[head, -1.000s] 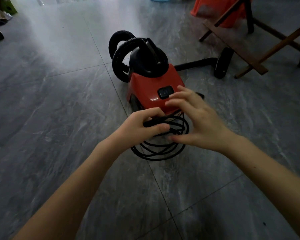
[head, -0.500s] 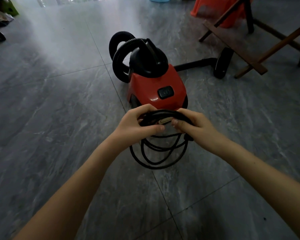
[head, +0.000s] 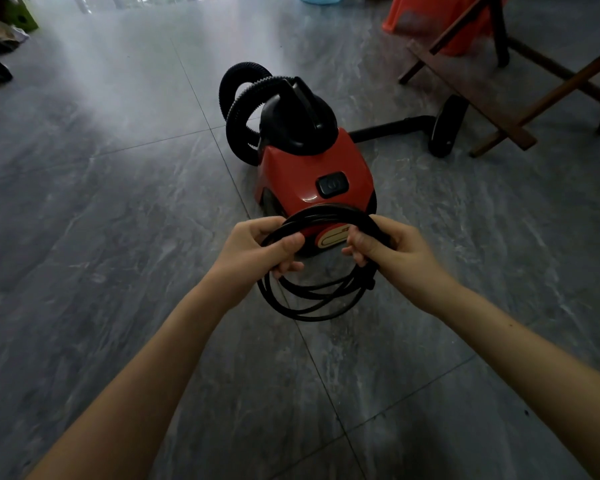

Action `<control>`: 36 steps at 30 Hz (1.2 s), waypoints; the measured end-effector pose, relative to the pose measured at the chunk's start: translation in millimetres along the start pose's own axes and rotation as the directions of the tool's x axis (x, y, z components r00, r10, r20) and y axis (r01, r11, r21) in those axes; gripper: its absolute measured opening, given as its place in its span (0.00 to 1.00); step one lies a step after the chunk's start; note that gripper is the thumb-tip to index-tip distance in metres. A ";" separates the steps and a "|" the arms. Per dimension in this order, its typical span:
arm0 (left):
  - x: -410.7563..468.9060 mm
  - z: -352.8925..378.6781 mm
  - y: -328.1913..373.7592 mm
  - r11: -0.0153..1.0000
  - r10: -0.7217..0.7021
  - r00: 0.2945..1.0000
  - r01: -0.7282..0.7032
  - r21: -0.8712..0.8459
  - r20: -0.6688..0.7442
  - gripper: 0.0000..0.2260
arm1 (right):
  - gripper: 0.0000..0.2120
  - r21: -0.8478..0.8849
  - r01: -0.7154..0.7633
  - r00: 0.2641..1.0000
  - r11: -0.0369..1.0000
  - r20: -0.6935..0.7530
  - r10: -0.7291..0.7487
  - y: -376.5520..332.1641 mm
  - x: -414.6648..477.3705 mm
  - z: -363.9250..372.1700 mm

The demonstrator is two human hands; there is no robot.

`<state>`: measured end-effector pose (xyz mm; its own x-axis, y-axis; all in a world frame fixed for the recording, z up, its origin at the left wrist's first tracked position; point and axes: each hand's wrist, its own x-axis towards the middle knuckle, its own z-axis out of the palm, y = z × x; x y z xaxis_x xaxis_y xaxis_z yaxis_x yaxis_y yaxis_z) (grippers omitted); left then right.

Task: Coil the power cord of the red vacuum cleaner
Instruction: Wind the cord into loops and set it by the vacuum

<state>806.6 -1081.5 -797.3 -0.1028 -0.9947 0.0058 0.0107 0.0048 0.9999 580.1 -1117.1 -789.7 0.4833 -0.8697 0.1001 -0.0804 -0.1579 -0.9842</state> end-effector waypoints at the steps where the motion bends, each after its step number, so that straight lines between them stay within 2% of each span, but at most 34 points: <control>1: 0.8 0.6 0.8 1.000 0.006 1.000 -0.006 -0.026 0.012 0.09 | 0.07 0.009 0.002 1.000 1.000 0.009 -0.003 0.2 0.1 -0.6; 4: 2.6 0.3 2.9 0.997 0.017 0.998 -0.013 -0.072 0.059 0.10 | 0.07 0.010 -0.006 0.999 1.000 0.034 0.005 -0.3 -0.2 -4.2; 7: 3.8 0.5 4.6 0.999 0.004 0.998 -0.001 -0.040 0.068 0.11 | 0.09 0.000 -0.022 0.998 1.000 0.057 0.022 1.1 -1.2 -9.3; 11: 6.0 1.5 10.1 0.987 0.017 0.999 -0.024 0.160 0.044 0.05 | 0.04 -0.087 -0.063 0.993 0.994 0.095 0.071 -0.2 -1.4 -12.1; 14: 9.1 5.2 13.7 0.951 0.042 0.991 -0.078 0.299 0.125 0.07 | 0.06 -0.128 -0.068 0.986 0.989 0.143 0.086 -4.8 1.2 -14.9; 17: 12.9 13.5 14.9 0.890 0.048 0.972 -0.146 0.431 0.229 0.07 | 0.05 -0.244 -0.036 0.967 0.969 0.238 0.096 -15.3 6.7 -12.6; 21: 18.3 19.0 15.6 0.800 0.023 0.951 -0.202 0.565 0.308 0.07 | 0.03 -0.328 -0.109 0.880 0.938 0.407 0.244 -23.1 12.5 -11.0; 23: 18.4 14.4 13.8 0.816 0.004 0.948 -0.188 0.548 0.319 0.07 | 0.06 -0.364 -0.123 0.855 0.923 0.433 0.285 -18.2 11.2 -9.9; 27: 10.5 9.4 4.7 0.914 -0.008 0.945 -0.126 0.385 0.326 0.13 | 0.08 -0.302 -0.113 0.883 0.947 0.406 0.235 -8.4 5.7 -9.0; 33: 5.0 3.2 -11.3 0.982 -0.080 0.963 0.032 0.186 0.256 0.34 | 0.08 -0.216 -0.019 0.938 0.976 0.335 0.092 -8.3 5.7 -19.0; 34: 4.1 2.7 -13.2 0.985 -0.096 0.964 0.056 0.162 0.247 0.36 | 0.09 -0.198 -0.007 0.947 0.980 0.314 0.070 -8.2 6.1 -20.8; 36: 2.5 3.4 -15.5 0.988 -0.098 0.967 0.068 0.137 0.233 0.32 | 0.11 -0.137 -0.004 0.961 0.991 0.274 0.042 -6.5 6.4 -24.4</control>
<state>802.7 -1083.7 -812.8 -0.3324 -0.9388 -0.0904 -0.1327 -0.0483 0.9900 562.4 -1133.0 -779.1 0.7000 -0.7140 0.0144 -0.2013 -0.2167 -0.9553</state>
